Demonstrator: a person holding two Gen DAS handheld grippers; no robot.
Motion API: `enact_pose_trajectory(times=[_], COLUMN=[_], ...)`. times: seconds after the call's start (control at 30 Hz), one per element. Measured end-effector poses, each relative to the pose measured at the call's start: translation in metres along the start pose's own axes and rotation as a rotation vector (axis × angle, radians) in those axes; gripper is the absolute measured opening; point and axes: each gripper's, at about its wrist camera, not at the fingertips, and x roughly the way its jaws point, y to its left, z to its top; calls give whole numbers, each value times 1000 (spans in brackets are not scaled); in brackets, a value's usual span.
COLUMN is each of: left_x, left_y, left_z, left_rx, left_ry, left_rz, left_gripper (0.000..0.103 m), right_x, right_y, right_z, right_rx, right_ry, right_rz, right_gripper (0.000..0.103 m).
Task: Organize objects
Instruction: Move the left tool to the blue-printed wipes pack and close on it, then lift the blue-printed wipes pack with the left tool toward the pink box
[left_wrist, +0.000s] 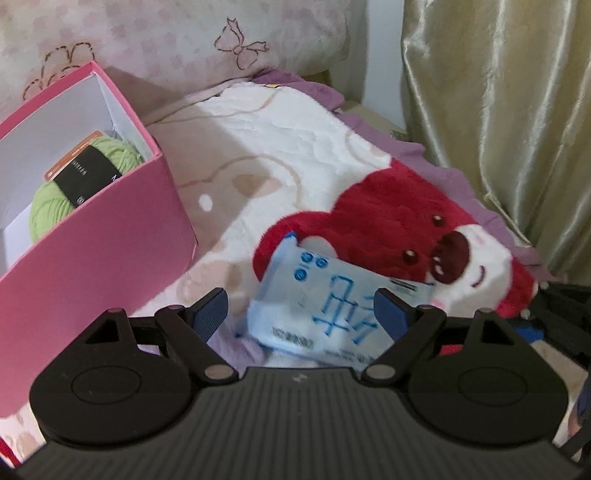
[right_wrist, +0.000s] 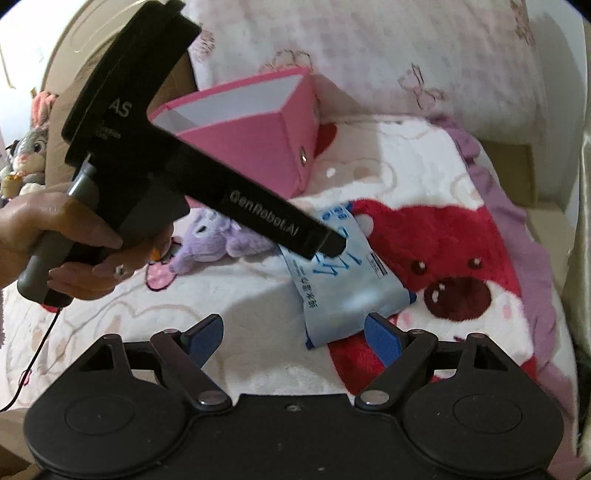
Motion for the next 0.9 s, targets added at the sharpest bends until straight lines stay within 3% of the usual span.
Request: enact_pose_trajectory(times=[0.23, 0.3, 0.47, 0.6, 0.73, 0.9], left_x=[17, 13, 1, -8, -7, -3], left_y=[1, 0, 3, 1, -3, -3], left_z=[4, 2, -10, -29, -39, -43], left_rx=[-71, -97, -172, -265, -294, -357], left_ry=[65, 69, 136, 172, 128, 97], left_rz=[-95, -105, -145, -203, -122, -145], left_gripper=[80, 61, 44, 43, 43, 42], right_x=[21, 23, 20, 13, 9, 11], right_y=[-12, -13, -16, -23, -32, -33], right_z=[-8, -10, -11, -13, -14, -15], right_rx=[38, 39, 18, 18, 65, 111], right_ry=[13, 7, 1, -1, -12, -20], right_rz=[-23, -27, -75, -81, -32, -19], right_gripper=[87, 86, 76, 77, 81, 83])
